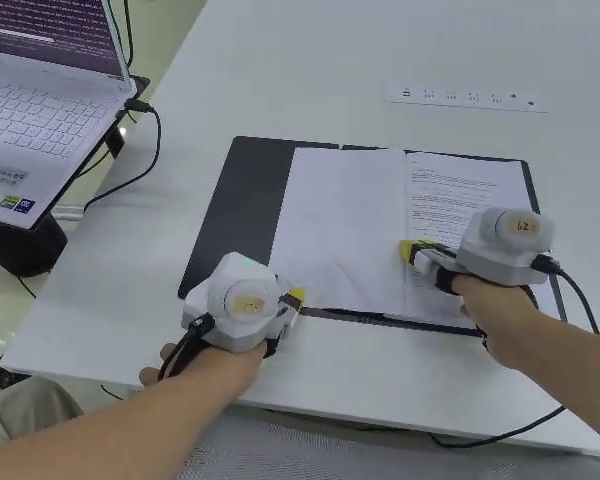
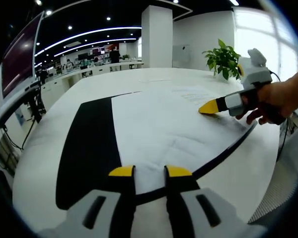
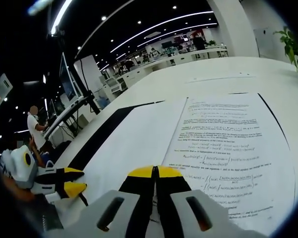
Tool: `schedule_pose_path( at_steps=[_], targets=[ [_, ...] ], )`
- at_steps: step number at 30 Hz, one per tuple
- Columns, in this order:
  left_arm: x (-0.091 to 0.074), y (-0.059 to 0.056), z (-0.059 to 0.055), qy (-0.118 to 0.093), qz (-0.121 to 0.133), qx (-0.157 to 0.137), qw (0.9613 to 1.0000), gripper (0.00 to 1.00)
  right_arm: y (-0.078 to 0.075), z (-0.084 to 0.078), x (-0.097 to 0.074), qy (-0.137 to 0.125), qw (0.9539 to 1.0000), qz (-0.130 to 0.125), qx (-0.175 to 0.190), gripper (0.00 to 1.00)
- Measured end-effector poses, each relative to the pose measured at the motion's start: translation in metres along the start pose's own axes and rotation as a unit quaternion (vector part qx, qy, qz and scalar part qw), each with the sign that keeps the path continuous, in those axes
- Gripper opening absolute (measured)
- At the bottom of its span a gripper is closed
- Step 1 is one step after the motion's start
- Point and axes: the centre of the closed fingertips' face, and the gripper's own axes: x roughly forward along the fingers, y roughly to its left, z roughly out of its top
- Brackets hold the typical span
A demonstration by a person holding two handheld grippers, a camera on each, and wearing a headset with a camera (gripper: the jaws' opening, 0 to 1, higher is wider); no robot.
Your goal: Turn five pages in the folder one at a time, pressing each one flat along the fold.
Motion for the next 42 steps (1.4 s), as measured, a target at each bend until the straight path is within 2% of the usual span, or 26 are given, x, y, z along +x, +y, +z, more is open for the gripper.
schedule_pose_path(
  at_steps=[12, 20, 27, 29, 31, 35, 38, 42],
  targets=[
    [-0.003, -0.001, 0.001, -0.001, 0.0, -0.004, 1.0, 0.22, 0.011, -0.023, -0.019, 0.021, 0.9997, 0.01, 0.005, 0.0],
    [-0.004, -0.001, 0.002, -0.001, -0.001, -0.006, 1.0, 0.21, 0.028, -0.05, -0.04, 0.048, 0.998, 0.04, 0.007, 0.0],
    [-0.005, -0.001, 0.001, 0.0, -0.002, -0.004, 1.0, 0.21, 0.035, -0.07, -0.056, 0.069, 0.9957, 0.057, 0.024, 0.0],
    [-0.005, -0.001, 0.001, 0.0, -0.001, -0.004, 1.0, 0.21, 0.038, -0.085, -0.063, 0.1, 0.9926, 0.059, 0.035, 0.0],
    [-0.005, -0.001, 0.001, 0.001, -0.001, -0.006, 1.0, 0.21, 0.042, -0.085, -0.069, 0.088, 0.9934, 0.063, 0.035, 0.0],
    [-0.005, -0.001, 0.001, 0.0, -0.002, -0.007, 1.0, 0.21, 0.05, -0.074, -0.082, 0.063, 0.9941, 0.069, 0.054, 0.0],
    [-0.005, -0.001, 0.001, 0.003, -0.001, -0.008, 1.0, 0.21, 0.054, -0.055, -0.091, 0.023, 0.9949, 0.07, 0.069, 0.0],
    [-0.004, -0.001, 0.002, 0.012, -0.002, -0.012, 0.9999, 0.22, 0.055, -0.034, -0.11, -0.015, 0.9943, 0.065, 0.084, 0.0]
  ],
)
